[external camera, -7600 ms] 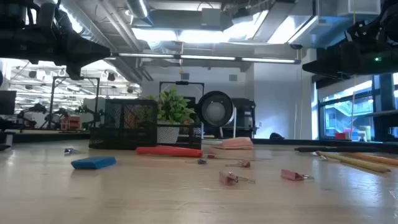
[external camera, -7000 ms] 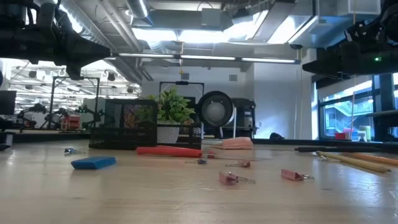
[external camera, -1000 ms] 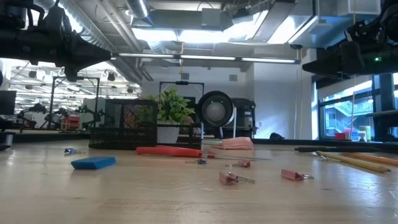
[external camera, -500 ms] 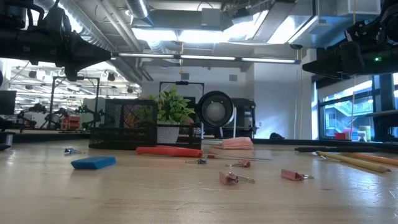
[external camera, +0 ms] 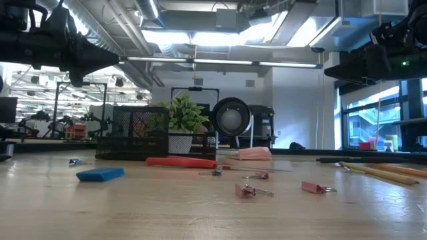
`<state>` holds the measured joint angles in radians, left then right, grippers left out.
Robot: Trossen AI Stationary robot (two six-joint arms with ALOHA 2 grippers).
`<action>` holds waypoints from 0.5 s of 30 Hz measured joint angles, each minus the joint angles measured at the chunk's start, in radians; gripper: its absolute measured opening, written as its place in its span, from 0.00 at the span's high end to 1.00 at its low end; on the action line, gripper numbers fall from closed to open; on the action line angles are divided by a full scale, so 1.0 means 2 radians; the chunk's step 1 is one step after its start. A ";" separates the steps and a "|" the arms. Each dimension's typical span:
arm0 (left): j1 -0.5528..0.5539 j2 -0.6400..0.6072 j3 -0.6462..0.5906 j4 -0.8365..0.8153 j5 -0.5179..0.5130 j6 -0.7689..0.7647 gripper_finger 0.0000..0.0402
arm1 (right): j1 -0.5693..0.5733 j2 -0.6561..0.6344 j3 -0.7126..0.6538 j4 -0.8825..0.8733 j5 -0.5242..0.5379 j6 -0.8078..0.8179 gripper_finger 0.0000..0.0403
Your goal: Pick and place office supplies into organizer
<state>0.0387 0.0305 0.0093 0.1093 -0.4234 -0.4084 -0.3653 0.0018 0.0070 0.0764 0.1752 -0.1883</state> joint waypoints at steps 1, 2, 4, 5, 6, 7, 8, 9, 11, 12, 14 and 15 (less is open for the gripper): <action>0.000 0.000 0.000 0.000 -0.001 0.000 0.70 | 0.000 0.000 0.000 0.000 0.000 0.000 0.66; 0.000 0.000 0.000 0.000 -0.001 0.000 0.68 | 0.000 0.000 0.000 0.000 0.000 0.000 0.66; 0.000 0.000 0.000 0.000 -0.001 0.000 0.65 | 0.000 0.000 0.000 0.000 0.000 0.000 0.66; 0.000 0.000 0.000 0.000 -0.001 0.000 0.64 | 0.000 0.000 0.000 0.000 0.000 0.000 0.66; 0.000 0.000 0.000 0.000 -0.001 0.000 0.63 | 0.000 0.000 0.000 0.000 0.000 0.000 0.66; 0.000 0.000 0.000 0.000 -0.001 0.000 0.62 | 0.000 0.000 0.000 0.000 0.000 0.000 0.66; 0.000 0.000 0.000 0.000 -0.001 0.000 0.61 | 0.000 0.000 0.000 0.000 0.000 0.000 0.66; 0.000 0.000 0.000 0.000 -0.001 0.000 0.60 | 0.000 0.000 0.000 0.000 0.000 0.000 0.66; 0.000 0.000 0.000 0.002 -0.001 0.000 0.59 | 0.000 0.000 0.000 0.000 0.000 0.000 0.66; 0.000 0.000 0.000 0.007 -0.001 -0.001 0.59 | 0.000 0.000 0.000 0.000 0.000 0.000 0.66; 0.000 0.000 0.000 0.037 0.003 -0.009 0.59 | 0.000 0.000 0.000 0.000 0.000 0.000 0.66; 0.000 0.000 0.000 0.060 0.011 -0.011 0.59 | 0.000 0.000 0.000 0.000 0.000 0.000 0.66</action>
<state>0.0387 0.0307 0.0090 0.2301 -0.4016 -0.4303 -0.3653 0.0021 0.0067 0.0765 0.1752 -0.1886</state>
